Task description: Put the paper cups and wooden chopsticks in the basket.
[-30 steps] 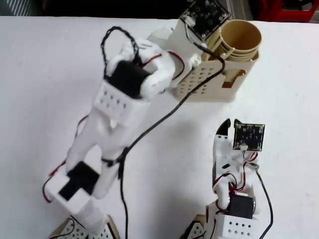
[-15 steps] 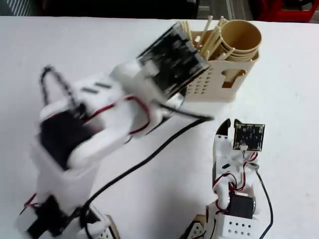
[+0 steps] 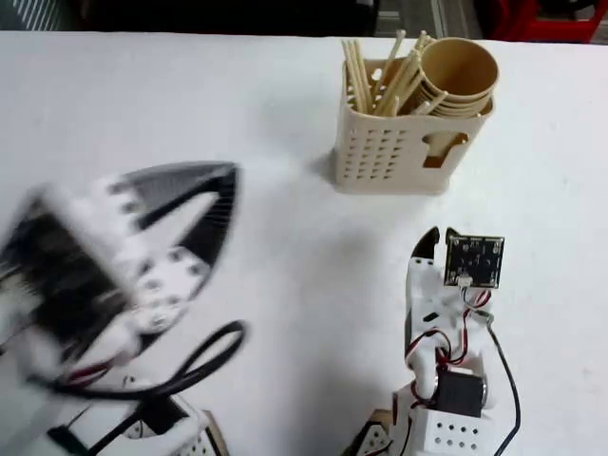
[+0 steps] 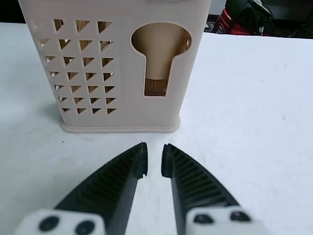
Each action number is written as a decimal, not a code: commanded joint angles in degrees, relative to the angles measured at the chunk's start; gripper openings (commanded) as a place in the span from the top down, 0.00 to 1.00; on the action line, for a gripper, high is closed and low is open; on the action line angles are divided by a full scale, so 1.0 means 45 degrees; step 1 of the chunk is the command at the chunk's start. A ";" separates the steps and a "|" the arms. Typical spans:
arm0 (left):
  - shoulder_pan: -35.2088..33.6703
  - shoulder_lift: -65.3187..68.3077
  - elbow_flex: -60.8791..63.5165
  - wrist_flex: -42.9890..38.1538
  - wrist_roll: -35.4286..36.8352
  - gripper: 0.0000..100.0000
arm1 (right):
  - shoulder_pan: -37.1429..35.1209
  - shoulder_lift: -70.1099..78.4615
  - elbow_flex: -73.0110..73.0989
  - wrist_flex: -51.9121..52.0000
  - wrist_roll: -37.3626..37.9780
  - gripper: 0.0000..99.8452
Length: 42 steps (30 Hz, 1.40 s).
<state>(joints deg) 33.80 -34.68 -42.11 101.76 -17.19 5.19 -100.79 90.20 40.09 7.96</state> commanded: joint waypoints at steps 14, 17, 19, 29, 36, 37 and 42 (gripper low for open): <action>-0.3878 -0.6984 1.1565 -0.5197 0.0098 0.98 | 0.0068 -0.0107 -0.0078 -0.0147 0.0137 0.93; -0.4269 -0.7883 1.3968 -0.6603 0.0098 0.98 | 0.0068 -0.0107 -0.0078 -0.0147 0.0137 0.93; -0.4581 -0.8430 1.5531 -0.7580 0.0098 0.98 | 0.0068 -0.0107 -0.0078 -0.0147 0.0137 0.93; -0.5968 -1.0481 2.2603 -1.2288 0.0020 0.98 | 0.0029 -0.0107 -0.0078 -0.0147 0.0137 0.93; -0.6750 -1.2259 2.7155 -1.4808 0.0020 0.98 | -0.0987 -0.0107 0.0195 -0.0127 0.1055 0.93; -0.6906 -1.2591 2.7722 -1.5082 0.0020 0.98 | -0.1241 -0.0107 0.0332 -0.0127 0.1250 0.93; -0.7453 -1.4408 3.0437 -1.6059 0.0020 0.98 | -0.2159 -0.0107 0.0684 -0.0147 0.1954 0.93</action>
<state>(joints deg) 1.98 -93.32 87.74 33.54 -17.19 -2.20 -100.70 93.36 40.09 14.99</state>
